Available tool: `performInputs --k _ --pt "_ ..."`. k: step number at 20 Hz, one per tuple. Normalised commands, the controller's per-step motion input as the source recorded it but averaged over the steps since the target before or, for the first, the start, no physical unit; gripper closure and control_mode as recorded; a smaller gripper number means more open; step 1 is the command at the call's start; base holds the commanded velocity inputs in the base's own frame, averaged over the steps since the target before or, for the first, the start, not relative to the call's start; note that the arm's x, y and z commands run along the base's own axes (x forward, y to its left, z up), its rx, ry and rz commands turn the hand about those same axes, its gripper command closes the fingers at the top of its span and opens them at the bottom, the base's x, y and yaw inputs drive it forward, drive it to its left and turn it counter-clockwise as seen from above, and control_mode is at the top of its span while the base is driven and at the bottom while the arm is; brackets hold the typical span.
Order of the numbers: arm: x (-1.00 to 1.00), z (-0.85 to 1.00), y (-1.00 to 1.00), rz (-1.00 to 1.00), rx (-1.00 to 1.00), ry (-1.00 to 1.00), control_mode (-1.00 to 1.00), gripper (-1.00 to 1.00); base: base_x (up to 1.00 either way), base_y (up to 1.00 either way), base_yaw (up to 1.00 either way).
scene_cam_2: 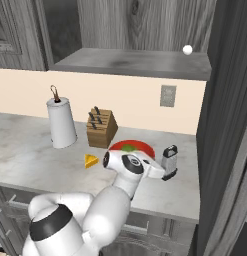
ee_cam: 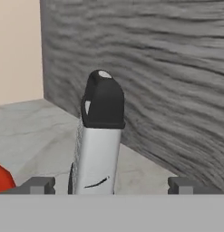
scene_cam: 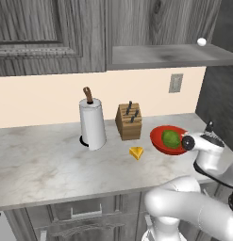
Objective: Pick the cheese from the fridge and the cheese grater from the cabinet and place them next to the salad bowl.
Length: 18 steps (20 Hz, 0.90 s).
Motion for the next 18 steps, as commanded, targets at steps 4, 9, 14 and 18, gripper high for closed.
performInputs --k 4,9,14,18 --pt "-0.13 0.39 0.19 -0.02 0.0 0.03 -1.0 -1.0 0.0 0.0 0.0" --pt "-0.26 0.4 0.27 -0.02 0.04 0.01 -1.0 -1.0 0.0 0.0 0.0" --pt "-0.33 0.49 0.19 0.0 0.09 0.06 -1.0 -1.0 0.0 0.0 0.0" --pt "-0.3 0.56 0.22 0.0 0.14 0.13 -1.0 -1.0 0.0 0.0 0.0"
